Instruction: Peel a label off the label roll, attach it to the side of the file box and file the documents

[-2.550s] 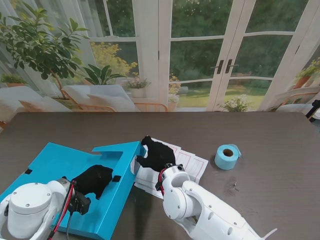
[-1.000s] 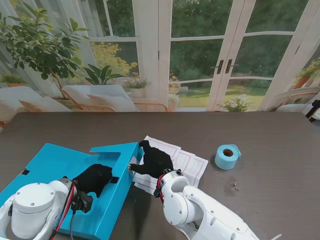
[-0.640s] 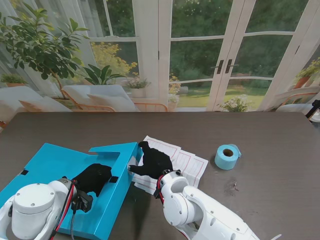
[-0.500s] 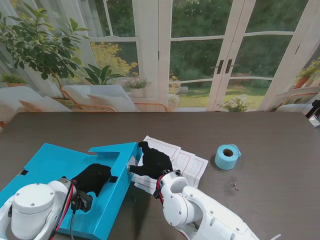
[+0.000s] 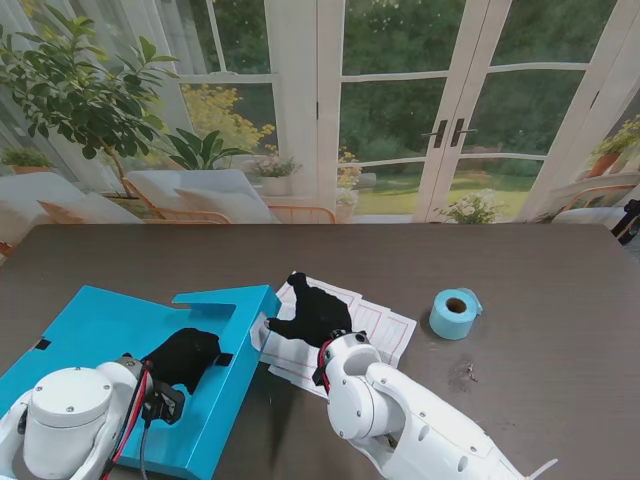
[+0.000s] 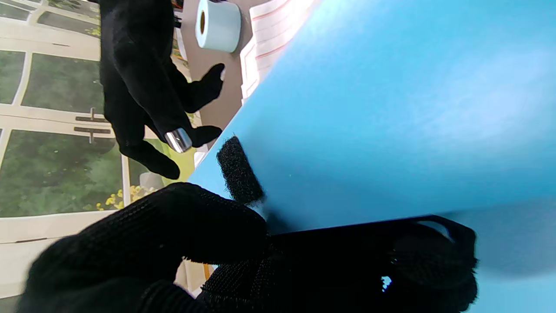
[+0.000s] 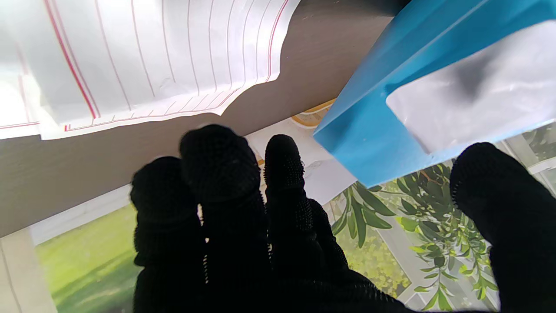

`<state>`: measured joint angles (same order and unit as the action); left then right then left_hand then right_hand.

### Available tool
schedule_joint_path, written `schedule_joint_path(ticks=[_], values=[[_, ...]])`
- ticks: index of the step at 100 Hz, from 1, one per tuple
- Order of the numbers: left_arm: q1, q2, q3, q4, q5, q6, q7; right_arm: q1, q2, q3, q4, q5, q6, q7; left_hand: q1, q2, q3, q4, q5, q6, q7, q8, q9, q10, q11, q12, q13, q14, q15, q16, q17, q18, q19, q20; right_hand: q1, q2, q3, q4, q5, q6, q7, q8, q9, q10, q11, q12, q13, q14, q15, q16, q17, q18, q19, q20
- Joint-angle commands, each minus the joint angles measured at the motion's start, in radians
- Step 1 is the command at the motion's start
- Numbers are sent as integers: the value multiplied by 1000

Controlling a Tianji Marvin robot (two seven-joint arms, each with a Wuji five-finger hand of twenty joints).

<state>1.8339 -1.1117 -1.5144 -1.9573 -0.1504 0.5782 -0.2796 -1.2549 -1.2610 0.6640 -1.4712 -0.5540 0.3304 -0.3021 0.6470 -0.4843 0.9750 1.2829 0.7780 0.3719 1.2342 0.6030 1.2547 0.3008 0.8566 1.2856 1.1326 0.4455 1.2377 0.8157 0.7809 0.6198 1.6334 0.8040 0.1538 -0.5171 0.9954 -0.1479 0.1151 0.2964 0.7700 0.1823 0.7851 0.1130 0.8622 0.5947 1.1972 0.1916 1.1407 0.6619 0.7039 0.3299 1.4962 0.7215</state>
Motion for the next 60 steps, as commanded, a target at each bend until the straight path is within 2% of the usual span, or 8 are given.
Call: schedule_joint_path(ticks=[1,60], values=[[-11,-4,2,16,6,6,-13,-15,11,19,-28,-9,10,29,2,11,12,8,-20,41,39,14,22,-89,33,17,9,-10,60,15,2,-22,47,0,-10,15,17,27,-28,-10,22,14,-19,20,21,-16,-1,21,19,-4,-114,-17,-3,23],[-108,-13,28,161,65,27,21,-75,52,121,-94,-28,-5,83,-1,15,10,6,-25,38,41,9,18,-90,33,18,1,-9,57,14,-6,-25,42,-1,-4,18,39,27,9,-37,35,24,-12,25,17,-15,-13,20,11,-7,-129,-30,-2,20]])
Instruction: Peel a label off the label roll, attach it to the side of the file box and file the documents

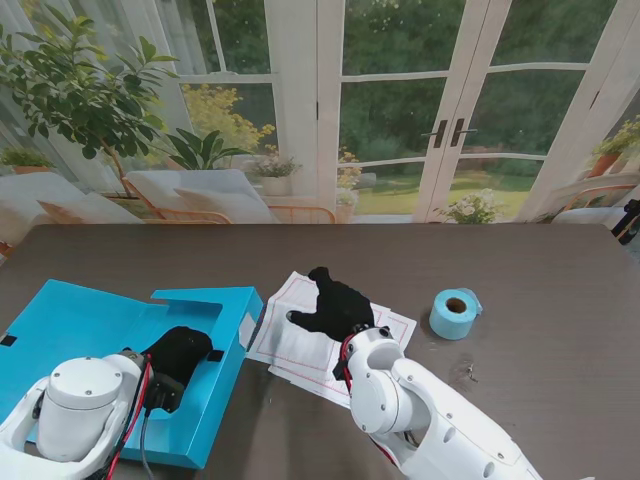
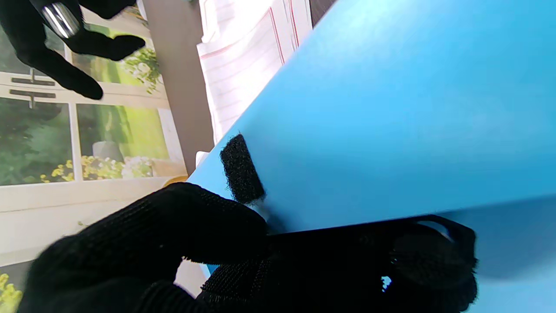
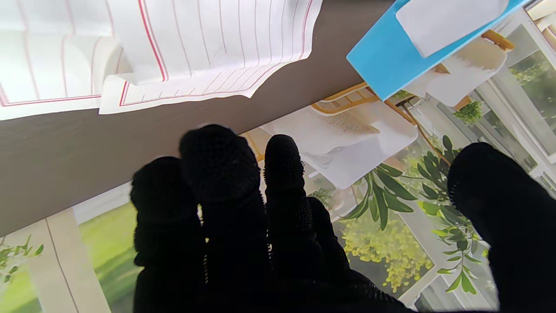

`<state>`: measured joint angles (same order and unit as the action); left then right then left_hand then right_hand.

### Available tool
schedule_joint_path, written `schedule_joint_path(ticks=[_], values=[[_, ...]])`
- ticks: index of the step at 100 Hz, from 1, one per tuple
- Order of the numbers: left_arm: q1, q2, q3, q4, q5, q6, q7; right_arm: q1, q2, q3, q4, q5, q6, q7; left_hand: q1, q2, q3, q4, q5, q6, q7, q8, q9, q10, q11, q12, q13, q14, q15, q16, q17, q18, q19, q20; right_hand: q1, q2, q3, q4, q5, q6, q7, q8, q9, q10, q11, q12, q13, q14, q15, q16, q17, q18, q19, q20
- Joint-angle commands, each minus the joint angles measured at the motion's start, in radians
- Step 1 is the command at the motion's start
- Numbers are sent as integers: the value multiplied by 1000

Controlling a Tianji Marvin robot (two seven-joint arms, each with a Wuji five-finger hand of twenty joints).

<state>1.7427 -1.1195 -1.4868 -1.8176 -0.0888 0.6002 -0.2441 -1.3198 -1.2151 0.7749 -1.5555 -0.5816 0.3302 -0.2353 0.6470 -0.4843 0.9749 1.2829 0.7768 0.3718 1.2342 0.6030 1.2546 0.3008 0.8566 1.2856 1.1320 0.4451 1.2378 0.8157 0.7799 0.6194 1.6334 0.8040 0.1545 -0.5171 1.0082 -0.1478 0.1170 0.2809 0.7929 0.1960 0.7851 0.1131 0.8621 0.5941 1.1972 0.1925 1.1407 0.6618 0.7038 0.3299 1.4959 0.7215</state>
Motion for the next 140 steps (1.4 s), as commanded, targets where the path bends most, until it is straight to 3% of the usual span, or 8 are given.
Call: schedule_joint_path(ticks=[1,57,68,83,98,117,127,140], values=[[-19,-5,1,25,3,6,-15,-12,7,12,-10,0,-6,17,-1,15,11,6,-25,38,41,8,17,-90,33,18,1,-9,57,15,-6,-25,42,-1,-5,17,25,27,7,-22,12,10,-11,26,17,-15,-13,20,10,-7,-129,-30,-2,20],[-126,-10,47,183,63,22,1,-51,18,89,-22,26,-37,25,-27,50,12,-22,-63,9,31,-18,-49,-73,3,30,-95,11,19,26,-123,-67,-28,11,0,17,40,26,54,-45,9,20,1,32,13,-13,-22,28,4,-6,-137,-31,-1,21],[-129,-23,51,190,50,30,40,-55,17,96,-21,35,-39,24,-18,39,25,-11,-59,13,7,-45,-61,-32,-62,19,-141,64,-50,31,-190,-42,-101,53,1,16,42,26,57,-45,8,21,4,34,12,-12,-21,32,4,-6,-139,-29,-1,21],[-129,-22,51,187,57,39,41,-59,15,102,-18,51,-40,22,-15,23,-4,-20,-64,-11,-52,-98,-94,-21,-155,1,-198,73,-135,10,-245,-58,-152,65,2,16,45,25,61,-46,6,24,5,35,11,-11,-22,33,4,-5,-139,-28,-1,21],[-131,-16,52,190,84,44,31,-62,12,105,-17,63,-40,19,6,17,-45,3,-85,-8,-142,-153,-163,2,-264,-28,-280,76,-248,-24,-331,-83,-218,50,3,16,47,25,63,-46,6,26,6,37,10,-11,-22,34,4,-5,-141,-29,0,22],[-130,-16,47,186,89,47,31,-61,12,107,-15,69,-42,20,58,48,-238,49,-111,18,-363,-166,-323,50,-334,-237,-401,86,-418,-80,-465,-118,-309,-6,3,15,49,25,69,-47,6,28,7,38,9,-10,-22,35,4,-5,-142,-28,-1,22],[-126,-13,42,169,99,57,27,-60,12,109,-12,70,-42,19,66,64,-309,15,-125,33,-462,-158,-380,63,-367,-455,-464,87,-526,-130,-543,-136,-359,-62,5,15,50,25,74,-48,5,30,8,39,9,-10,-23,37,4,-5,-143,-28,-1,22],[-117,-6,31,146,113,62,13,-59,11,110,-10,71,-42,18,52,65,-334,-10,-136,54,-679,-253,-462,89,-515,-639,-562,85,-691,-216,-622,-155,-476,-145,4,16,50,24,82,-50,4,31,10,39,8,-10,-22,35,4,-5,-143,-27,-1,22]])
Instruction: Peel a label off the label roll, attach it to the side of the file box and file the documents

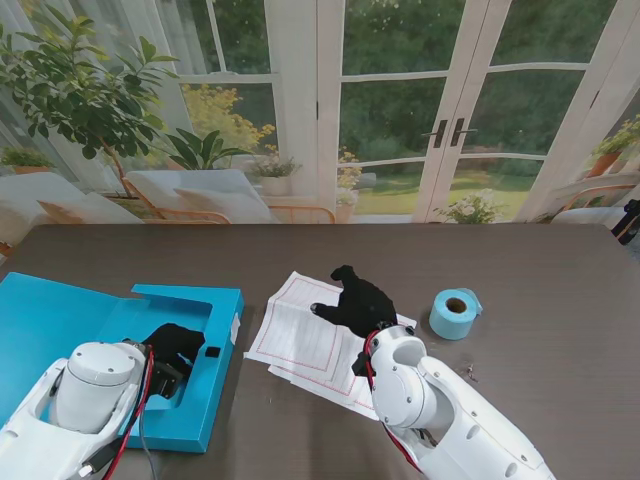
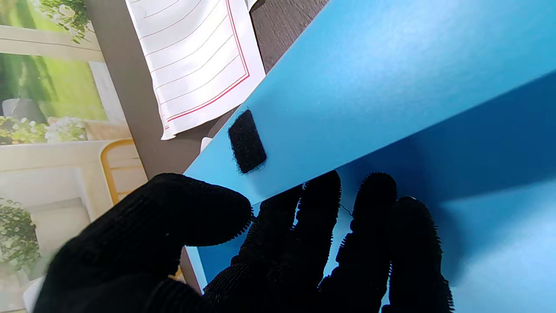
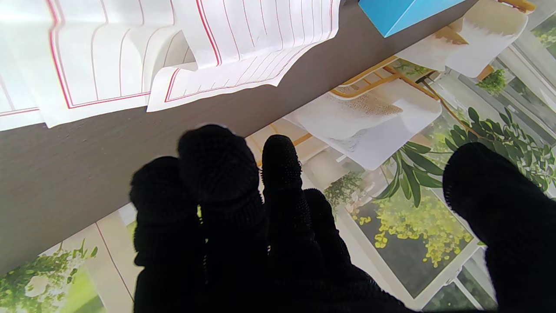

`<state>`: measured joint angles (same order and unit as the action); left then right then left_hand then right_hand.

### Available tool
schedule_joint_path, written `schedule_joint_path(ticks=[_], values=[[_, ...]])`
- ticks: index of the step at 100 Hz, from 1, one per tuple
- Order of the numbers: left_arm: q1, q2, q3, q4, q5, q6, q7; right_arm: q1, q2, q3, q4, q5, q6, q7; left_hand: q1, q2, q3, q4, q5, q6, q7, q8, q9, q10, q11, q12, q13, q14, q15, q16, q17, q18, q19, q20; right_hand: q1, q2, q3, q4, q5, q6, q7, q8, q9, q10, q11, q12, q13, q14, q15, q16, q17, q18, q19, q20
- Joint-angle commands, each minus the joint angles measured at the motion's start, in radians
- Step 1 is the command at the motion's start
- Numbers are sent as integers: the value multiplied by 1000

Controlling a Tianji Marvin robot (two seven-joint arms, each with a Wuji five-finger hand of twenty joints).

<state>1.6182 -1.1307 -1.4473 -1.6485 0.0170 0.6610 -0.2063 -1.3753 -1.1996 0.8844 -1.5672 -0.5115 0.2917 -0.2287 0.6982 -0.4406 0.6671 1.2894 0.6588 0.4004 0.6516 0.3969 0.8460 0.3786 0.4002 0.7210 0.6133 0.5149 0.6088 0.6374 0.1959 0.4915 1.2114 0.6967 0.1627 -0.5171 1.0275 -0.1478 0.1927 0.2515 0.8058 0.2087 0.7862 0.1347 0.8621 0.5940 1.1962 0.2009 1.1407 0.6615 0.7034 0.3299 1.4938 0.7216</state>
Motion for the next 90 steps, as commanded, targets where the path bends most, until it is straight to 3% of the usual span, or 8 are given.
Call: schedule_joint_path(ticks=[1,24,29,33,36,46,49,90], values=[[8,5,-9,-24,9,1,-25,-4,-4,0,2,1,-4,11,-1,34,-32,-22,-18,29,-115,-57,-59,13,-68,-86,-51,15,-73,-44,-43,-28,-64,-43,-4,16,31,24,7,-21,-9,19,9,18,8,-10,-21,27,4,-5,-143,-27,2,22],[29,12,-27,-71,49,-2,-29,-2,-3,1,5,-2,-7,12,-24,34,-66,-55,-12,55,-397,-182,-147,42,-216,-227,-173,11,-234,-136,-119,-57,-232,-93,-4,17,32,24,16,-26,-10,22,10,19,6,-9,-22,26,2,-5,-141,-28,3,22],[36,14,-33,-82,57,-9,-30,-2,-3,1,7,-3,-7,11,-72,96,-150,-149,-7,52,-423,-185,-154,44,-230,-234,-191,6,-246,-141,-132,-69,-253,-86,-3,15,32,25,17,-26,-11,22,9,20,6,-9,-22,28,2,-5,-141,-28,3,22],[39,13,-36,-91,65,-15,-25,-1,-4,1,8,-3,-7,11,-41,43,-82,-91,0,54,-435,-184,-149,50,-240,-235,-195,8,-248,-139,-137,-71,-258,-77,-4,15,32,24,21,-27,-11,23,8,20,5,-9,-22,28,2,-5,-141,-28,3,22],[42,14,-37,-99,77,-21,-22,-1,-4,2,9,-3,-7,11,-66,78,-128,-129,4,54,-444,-184,-150,53,-250,-236,-198,9,-251,-139,-143,-72,-263,-71,-2,14,33,25,22,-28,-11,23,9,22,5,-8,-22,27,2,-5,-141,-28,3,22],[55,22,-40,-125,141,-60,-28,1,-4,4,11,-3,-7,10,-43,31,-82,-85,11,39,-455,-183,-153,47,-263,-236,-212,-2,-254,-135,-156,-92,-266,-60,-2,14,34,24,29,-39,-14,23,8,23,4,-8,-24,27,1,-5,-141,-28,3,22],[58,23,-41,-132,156,-73,-26,1,-4,4,12,-3,-7,9,-72,69,-135,-131,15,40,-462,-183,-154,48,-264,-232,-218,-8,-251,-128,-165,-103,-264,-51,-2,14,34,24,30,-39,-15,23,8,23,4,-8,-24,27,1,-5,-141,-28,3,22],[96,38,-47,-195,401,-371,9,13,-3,15,29,-30,-20,-10,-118,78,-173,-195,58,-32,-475,-173,-119,3,-267,-239,-243,-67,-288,-123,-207,-139,-329,-57,4,1,43,22,120,-119,-28,27,-27,32,0,-3,-63,16,-15,-7,-153,-36,-6,18]])
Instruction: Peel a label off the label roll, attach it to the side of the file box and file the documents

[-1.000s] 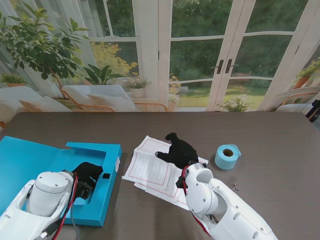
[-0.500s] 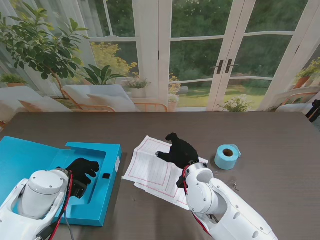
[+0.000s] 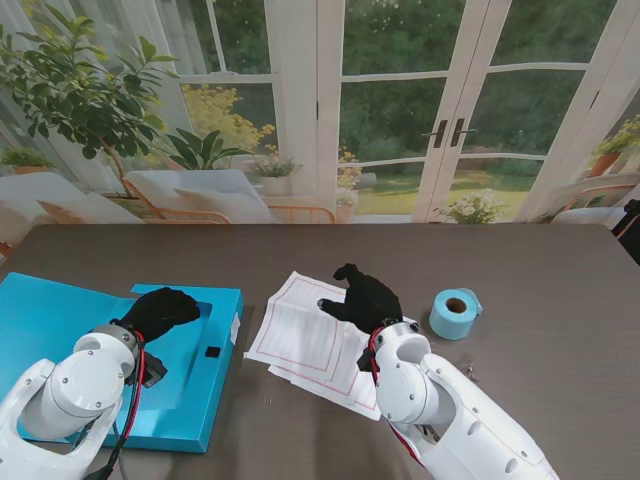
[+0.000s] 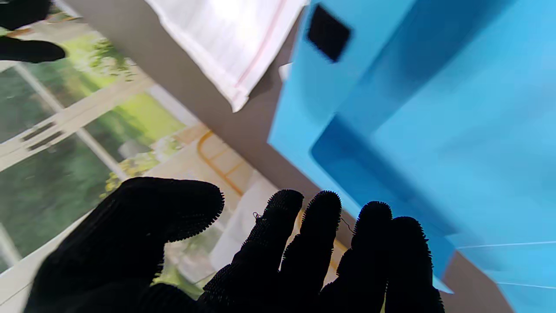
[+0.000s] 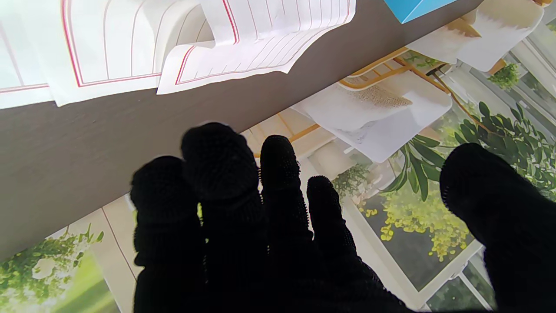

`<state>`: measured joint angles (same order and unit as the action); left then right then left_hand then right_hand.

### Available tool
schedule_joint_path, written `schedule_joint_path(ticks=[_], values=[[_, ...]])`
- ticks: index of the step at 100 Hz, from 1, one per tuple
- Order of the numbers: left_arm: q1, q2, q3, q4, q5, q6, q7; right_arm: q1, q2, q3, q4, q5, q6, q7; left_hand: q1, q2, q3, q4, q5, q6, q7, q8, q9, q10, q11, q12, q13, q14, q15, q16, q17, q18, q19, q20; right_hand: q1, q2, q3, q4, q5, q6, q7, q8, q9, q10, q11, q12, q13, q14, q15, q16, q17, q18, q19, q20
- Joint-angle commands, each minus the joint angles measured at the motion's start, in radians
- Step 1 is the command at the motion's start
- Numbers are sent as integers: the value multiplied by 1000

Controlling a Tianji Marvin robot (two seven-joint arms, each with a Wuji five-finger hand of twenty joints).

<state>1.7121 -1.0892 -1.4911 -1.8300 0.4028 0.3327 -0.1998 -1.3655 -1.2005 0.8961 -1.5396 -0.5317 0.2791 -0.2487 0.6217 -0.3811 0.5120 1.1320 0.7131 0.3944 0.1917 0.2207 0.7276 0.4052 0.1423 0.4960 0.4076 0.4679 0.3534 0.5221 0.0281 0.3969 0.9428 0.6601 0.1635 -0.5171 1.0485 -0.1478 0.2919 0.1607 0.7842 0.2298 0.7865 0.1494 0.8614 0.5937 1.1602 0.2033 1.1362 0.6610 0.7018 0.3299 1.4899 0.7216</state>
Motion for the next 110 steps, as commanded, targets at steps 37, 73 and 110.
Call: schedule_joint_path(ticks=[37,73,110], values=[[8,-10,-3,62,-31,-343,58,34,22,22,36,-85,-75,39,3,-22,33,27,-115,-140,-91,-65,-212,-154,-83,-212,-186,-172,-286,-185,-45,-159,-743,-141,17,-45,28,10,151,-133,4,50,-206,12,-65,-41,-293,7,-323,-106,-318,-43,-235,-85],[9,-12,5,98,-58,-409,69,151,42,-7,203,-157,-167,70,2,-20,31,25,-104,-150,-83,-67,-221,-175,-84,-226,-193,-180,-295,-190,-67,-174,-782,-113,45,-151,66,-8,119,-189,-7,56,-310,-41,-135,-107,-447,-13,-575,-218,-442,-64,-456,-184],[6,-3,-1,99,-71,-397,19,319,46,-146,414,-214,-264,68,10,-10,39,32,-93,-144,-79,-66,-207,-166,-77,-227,-191,-172,-294,-192,-79,-173,-796,-108,68,-466,217,-70,3,-210,-23,38,-441,-95,-159,-148,-597,-52,-714,-289,-518,-110,-582,-213]])
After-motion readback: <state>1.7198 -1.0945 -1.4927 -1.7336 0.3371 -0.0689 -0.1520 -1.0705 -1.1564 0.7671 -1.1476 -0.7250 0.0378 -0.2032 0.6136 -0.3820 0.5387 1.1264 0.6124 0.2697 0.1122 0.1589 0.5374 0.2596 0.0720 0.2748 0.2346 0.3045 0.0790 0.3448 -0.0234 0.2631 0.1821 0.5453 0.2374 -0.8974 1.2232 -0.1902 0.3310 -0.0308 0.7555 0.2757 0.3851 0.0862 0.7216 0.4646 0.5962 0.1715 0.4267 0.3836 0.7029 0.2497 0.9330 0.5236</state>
